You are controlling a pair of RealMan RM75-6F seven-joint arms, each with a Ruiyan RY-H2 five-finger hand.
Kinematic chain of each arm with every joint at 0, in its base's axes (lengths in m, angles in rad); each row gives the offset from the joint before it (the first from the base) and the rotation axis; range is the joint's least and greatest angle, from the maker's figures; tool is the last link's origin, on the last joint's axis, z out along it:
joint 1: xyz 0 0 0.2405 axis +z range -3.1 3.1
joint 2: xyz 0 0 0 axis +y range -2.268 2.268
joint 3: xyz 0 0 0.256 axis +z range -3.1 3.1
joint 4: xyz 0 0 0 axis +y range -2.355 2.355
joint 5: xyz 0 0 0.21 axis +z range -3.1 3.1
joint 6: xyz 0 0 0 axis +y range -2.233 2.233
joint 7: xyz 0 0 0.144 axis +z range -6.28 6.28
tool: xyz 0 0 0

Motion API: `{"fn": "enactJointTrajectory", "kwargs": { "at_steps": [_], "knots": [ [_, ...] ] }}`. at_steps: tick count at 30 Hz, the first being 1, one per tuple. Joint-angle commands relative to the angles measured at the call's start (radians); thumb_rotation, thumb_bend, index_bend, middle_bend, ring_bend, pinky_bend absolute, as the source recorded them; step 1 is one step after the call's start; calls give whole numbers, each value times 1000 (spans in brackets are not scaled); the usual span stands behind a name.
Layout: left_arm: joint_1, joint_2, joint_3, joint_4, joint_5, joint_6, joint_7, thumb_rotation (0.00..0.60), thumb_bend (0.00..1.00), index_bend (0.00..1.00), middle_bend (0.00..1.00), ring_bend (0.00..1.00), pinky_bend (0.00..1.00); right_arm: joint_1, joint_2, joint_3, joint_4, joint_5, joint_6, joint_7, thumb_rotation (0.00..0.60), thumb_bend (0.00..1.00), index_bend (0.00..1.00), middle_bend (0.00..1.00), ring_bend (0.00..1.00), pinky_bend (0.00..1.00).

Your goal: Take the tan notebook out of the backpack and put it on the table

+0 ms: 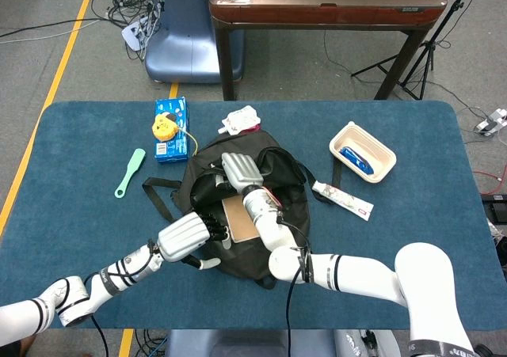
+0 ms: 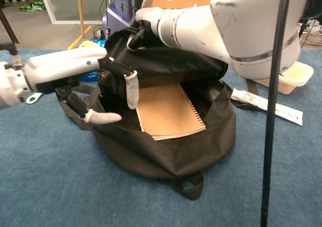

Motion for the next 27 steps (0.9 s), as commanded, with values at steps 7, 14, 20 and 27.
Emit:
{"fn": "enactJointTrajectory", "kwargs": {
  "at_steps": [7, 14, 20, 27],
  "knots": [
    [-64, -119, 19, 171, -80, -68, 40, 600, 256, 391, 407, 426, 425, 17, -7, -18, 19, 4, 1, 33, 600, 1000, 695, 542, 276, 277],
    [-79, -170, 18, 263, -137, -86, 83, 600, 256, 351, 383, 393, 387, 19, -5, -38, 22, 5, 6, 49, 600, 1000, 695, 542, 276, 277],
    [-87, -225, 46, 376, -136, -76, 150, 600, 256, 331, 383, 393, 382, 16, 1, -57, 10, 3, 9, 55, 600, 1000, 695, 542, 276, 277],
    [-97, -289, 94, 515, -96, -14, 182, 600, 255, 246, 302, 314, 338, 11, 5, -73, 2, 5, 15, 63, 600, 1000, 695, 542, 276, 277]
  ]
}}
